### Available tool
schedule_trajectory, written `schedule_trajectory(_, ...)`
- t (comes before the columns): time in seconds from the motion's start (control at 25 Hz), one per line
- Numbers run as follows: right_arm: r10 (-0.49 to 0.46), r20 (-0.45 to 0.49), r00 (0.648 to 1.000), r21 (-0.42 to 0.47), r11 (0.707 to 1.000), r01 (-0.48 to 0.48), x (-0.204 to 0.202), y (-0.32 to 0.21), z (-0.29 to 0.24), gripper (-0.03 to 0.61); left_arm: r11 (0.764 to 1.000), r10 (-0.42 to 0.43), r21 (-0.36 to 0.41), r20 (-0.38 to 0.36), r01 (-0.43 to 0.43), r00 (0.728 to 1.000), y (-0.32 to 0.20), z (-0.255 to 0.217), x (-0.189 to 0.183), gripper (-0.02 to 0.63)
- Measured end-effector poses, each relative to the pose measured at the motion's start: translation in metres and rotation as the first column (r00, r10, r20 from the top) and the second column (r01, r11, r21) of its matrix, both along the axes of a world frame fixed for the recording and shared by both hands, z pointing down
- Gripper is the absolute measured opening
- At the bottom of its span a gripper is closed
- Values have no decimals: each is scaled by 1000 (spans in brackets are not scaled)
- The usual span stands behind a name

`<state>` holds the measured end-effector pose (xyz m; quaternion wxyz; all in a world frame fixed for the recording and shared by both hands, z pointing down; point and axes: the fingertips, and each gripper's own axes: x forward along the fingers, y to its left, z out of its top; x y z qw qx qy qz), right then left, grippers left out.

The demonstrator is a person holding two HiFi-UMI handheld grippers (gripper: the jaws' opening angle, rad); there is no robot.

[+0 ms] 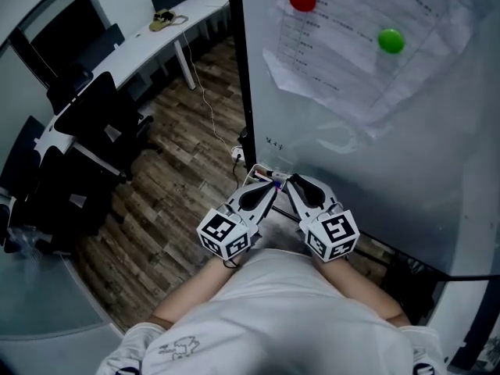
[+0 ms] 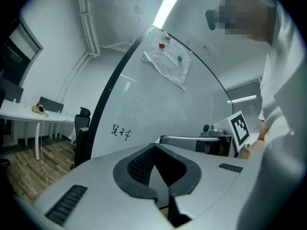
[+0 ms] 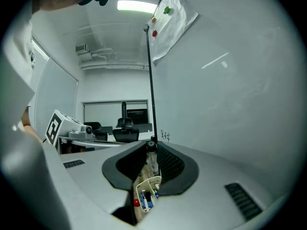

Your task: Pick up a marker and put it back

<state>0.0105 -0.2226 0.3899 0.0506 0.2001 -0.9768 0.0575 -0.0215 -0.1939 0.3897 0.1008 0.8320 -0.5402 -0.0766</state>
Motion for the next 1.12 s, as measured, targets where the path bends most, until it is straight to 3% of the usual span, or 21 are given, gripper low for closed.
schedule_trajectory(0.16,8,14,1000,26,1000,-8,3,-2,-11,74,1000,-13,19,37,13,999,-2,-7,0,5)
schedule_trajectory(0.4,20,20,1000,36,999,-21,7,-3,-15,74,999,-27,40,18,26,999,-2,-15,-3,5)
schedule_trajectory(0.68,27,21,999,23,999,-28,6,0,-10,74,999,-51,15,18,51,999,0,-8,-10,5)
schedule_trajectory(1.12,95,0,995,0,995,-95,1,-5,0,74,1000,-3,-9,-12,3,1000,-3,0,-23,6)
